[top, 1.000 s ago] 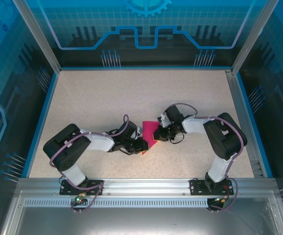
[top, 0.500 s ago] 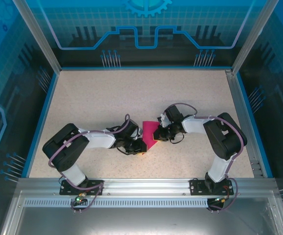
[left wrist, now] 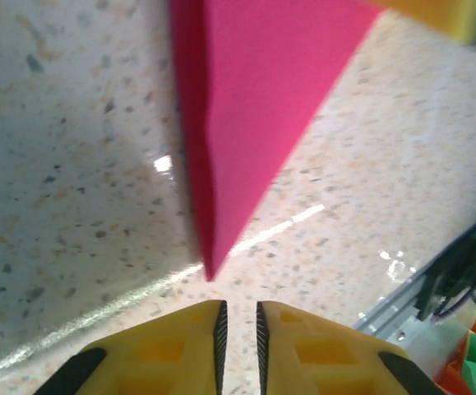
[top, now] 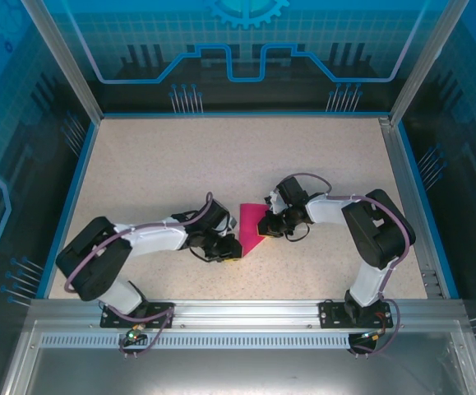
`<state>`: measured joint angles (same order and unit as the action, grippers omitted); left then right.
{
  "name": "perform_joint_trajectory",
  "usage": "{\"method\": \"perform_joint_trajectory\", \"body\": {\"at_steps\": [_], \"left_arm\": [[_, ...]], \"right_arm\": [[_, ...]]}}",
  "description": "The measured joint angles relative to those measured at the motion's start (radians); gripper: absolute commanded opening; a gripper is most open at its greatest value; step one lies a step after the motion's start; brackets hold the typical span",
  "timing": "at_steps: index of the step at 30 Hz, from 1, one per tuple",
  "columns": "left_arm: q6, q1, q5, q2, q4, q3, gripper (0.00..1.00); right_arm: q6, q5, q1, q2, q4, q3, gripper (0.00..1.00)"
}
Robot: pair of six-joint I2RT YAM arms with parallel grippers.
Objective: Fold a paper plane with a square sheet of paper (pick it up from the middle)
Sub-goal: Third fold the triangle at the center of the table.
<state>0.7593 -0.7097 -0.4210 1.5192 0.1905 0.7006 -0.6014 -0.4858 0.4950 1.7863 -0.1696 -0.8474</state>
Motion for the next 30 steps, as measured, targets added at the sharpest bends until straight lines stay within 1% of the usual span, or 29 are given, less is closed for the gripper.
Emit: {"method": "perform_joint_trajectory", "body": {"at_steps": [2, 5, 9, 15, 20, 26, 30], "left_arm": [[0.0, 0.0, 0.009, -0.026, 0.0, 0.016, 0.23], [0.0, 0.0, 0.018, -0.017, -0.011, 0.064, 0.22], [0.0, 0.0, 0.023, 0.052, -0.047, 0.109, 0.2], [0.0, 0.0, 0.024, 0.171, -0.064, 0.108, 0.14], [-0.002, 0.0, 0.027, 0.187, -0.076, 0.082, 0.13], [-0.003, 0.0, 0.029, 0.187, -0.091, 0.074, 0.11], [-0.003, 0.0, 0.029, 0.187, -0.091, 0.074, 0.1]], "right_arm": [[0.0, 0.002, 0.0, 0.0, -0.005, -0.003, 0.1], [0.0, 0.004, 0.002, 0.0, -0.006, -0.004, 0.1], [0.0, 0.005, 0.002, 0.0, -0.011, -0.006, 0.11], [0.0, 0.008, 0.002, 0.0, -0.023, -0.013, 0.11], [0.008, 0.02, 0.002, -0.003, -0.05, -0.025, 0.12], [0.015, 0.067, 0.011, -0.076, -0.096, -0.024, 0.13], [0.01, 0.068, 0.066, -0.129, -0.088, -0.022, 0.12]]}}
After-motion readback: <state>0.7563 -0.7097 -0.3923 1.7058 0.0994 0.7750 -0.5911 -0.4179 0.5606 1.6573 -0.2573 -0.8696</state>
